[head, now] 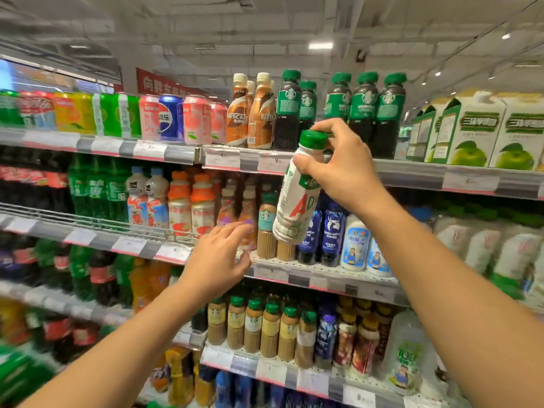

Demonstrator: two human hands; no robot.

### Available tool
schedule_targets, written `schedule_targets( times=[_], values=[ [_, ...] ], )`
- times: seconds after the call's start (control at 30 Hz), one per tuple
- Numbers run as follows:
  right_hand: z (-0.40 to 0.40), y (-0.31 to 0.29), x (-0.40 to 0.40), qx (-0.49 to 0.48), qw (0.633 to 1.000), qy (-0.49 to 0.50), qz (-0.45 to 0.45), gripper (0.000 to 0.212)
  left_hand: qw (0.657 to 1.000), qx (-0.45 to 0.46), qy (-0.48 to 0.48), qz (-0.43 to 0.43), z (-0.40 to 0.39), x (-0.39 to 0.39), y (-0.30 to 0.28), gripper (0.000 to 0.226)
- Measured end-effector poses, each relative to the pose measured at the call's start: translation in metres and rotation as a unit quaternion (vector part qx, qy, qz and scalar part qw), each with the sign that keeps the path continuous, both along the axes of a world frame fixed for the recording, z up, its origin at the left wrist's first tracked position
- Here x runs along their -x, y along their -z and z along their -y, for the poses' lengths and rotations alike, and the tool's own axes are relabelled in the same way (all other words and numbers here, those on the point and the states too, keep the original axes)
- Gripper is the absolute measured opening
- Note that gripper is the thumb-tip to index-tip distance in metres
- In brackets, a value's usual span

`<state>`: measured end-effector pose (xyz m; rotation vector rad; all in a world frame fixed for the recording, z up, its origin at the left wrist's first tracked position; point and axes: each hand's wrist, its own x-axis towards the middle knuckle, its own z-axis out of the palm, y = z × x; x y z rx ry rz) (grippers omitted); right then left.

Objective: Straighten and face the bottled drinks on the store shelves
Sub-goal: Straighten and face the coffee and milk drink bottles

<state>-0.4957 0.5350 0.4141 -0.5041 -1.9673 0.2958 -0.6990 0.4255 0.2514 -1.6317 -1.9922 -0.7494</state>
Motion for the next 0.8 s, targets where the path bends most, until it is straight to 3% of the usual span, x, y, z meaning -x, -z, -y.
schedule_targets(
  times=[0.37,0.53,0.8],
  values=[
    [0.011,0.133,0.008,0.167,0.976,-0.110,0.080,0.040,0.978,0.151,-0.112,0.091,0.094,-0.002,0.112,0.049],
    [0.022,0.174,0.015,0.173,0.973,-0.098,0.118,0.038,0.956,0.215,-0.151,0.129,0.115,0.018,0.142,0.047],
    [0.029,0.218,0.038,0.220,0.962,-0.055,0.149,0.037,0.950,0.232,-0.133,0.160,0.105,0.064,0.160,0.050]
  ],
)
